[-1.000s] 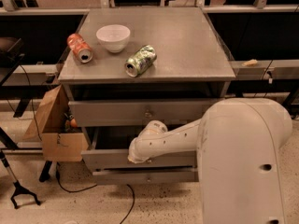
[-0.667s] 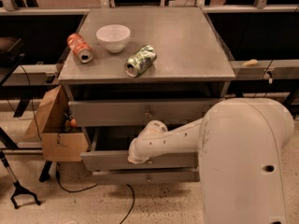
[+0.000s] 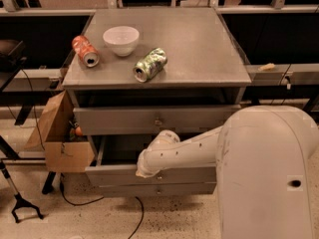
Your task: Open middle drawer
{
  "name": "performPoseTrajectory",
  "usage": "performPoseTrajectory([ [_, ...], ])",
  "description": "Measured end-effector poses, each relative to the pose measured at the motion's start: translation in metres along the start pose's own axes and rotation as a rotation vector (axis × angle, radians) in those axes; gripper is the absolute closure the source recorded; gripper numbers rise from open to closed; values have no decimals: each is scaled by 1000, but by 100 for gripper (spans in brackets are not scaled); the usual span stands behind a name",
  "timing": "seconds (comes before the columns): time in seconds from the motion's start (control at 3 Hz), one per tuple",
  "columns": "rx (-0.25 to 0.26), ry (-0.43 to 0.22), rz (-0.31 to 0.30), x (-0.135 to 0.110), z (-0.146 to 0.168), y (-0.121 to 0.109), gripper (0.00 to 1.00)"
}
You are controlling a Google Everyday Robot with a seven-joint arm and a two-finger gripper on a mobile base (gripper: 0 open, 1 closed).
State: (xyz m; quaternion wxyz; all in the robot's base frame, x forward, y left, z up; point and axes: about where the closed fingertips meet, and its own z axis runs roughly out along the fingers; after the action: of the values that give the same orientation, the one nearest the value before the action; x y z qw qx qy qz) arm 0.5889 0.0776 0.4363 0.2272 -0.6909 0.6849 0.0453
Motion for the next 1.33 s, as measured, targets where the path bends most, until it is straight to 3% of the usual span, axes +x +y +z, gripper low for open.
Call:
performPoseTrajectory([
  [0.33,0,0,0,0,-1,0,100],
  [0.67,-36,3,-17,-1,-2,19,81],
  [1.33,-65,6,-30,-4,-5,31,35],
])
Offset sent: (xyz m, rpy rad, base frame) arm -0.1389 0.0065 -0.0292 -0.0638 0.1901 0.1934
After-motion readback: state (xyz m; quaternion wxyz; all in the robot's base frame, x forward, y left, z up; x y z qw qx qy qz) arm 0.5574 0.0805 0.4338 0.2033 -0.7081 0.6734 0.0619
